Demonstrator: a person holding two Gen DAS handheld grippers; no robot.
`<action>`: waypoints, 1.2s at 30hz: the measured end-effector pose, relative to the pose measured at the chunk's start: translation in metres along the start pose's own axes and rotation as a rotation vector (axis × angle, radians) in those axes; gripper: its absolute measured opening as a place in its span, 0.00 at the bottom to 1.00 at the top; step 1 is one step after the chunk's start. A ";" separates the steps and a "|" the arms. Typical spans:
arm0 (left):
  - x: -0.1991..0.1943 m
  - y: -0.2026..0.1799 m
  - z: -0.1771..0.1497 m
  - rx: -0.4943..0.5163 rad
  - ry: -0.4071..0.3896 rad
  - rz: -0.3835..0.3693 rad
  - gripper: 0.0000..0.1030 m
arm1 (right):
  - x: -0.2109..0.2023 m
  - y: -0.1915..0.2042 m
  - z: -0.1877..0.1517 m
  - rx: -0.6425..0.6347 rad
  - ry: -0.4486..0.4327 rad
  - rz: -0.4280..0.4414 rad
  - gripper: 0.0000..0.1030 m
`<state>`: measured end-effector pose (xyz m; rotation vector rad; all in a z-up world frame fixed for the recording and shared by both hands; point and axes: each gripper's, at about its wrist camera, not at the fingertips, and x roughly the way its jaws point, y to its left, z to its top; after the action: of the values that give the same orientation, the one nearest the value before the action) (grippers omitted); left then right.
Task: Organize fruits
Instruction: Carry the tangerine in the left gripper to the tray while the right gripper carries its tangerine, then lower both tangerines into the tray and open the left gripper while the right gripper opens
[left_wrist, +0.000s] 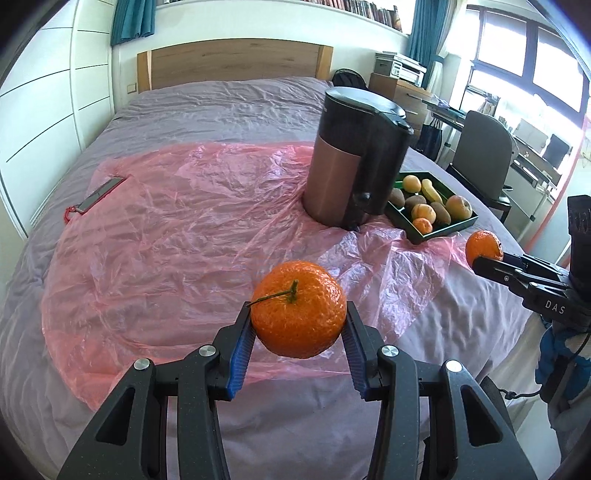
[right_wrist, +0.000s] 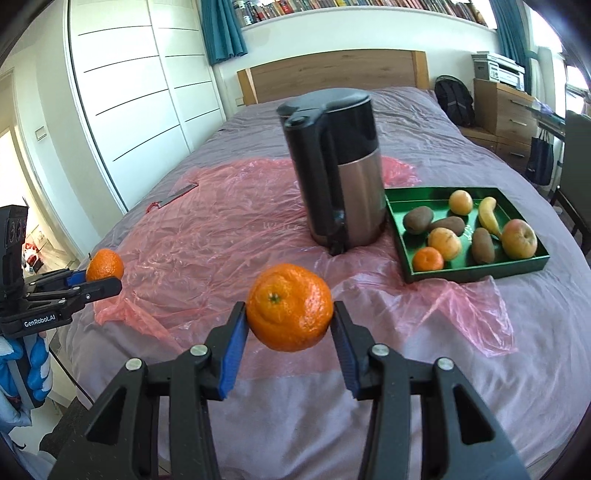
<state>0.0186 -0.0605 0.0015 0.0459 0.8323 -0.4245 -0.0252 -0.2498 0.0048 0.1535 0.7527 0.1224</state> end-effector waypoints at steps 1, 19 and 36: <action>0.003 -0.007 0.002 0.011 0.006 -0.008 0.39 | -0.001 -0.008 -0.001 0.014 -0.003 -0.008 0.30; 0.105 -0.167 0.088 0.248 0.082 -0.227 0.39 | 0.009 -0.161 0.018 0.168 -0.009 -0.178 0.30; 0.247 -0.240 0.181 0.238 0.095 -0.214 0.39 | 0.085 -0.240 0.058 0.154 0.008 -0.223 0.30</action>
<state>0.2013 -0.4032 -0.0247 0.2001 0.8802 -0.7271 0.0899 -0.4768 -0.0543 0.2147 0.7824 -0.1472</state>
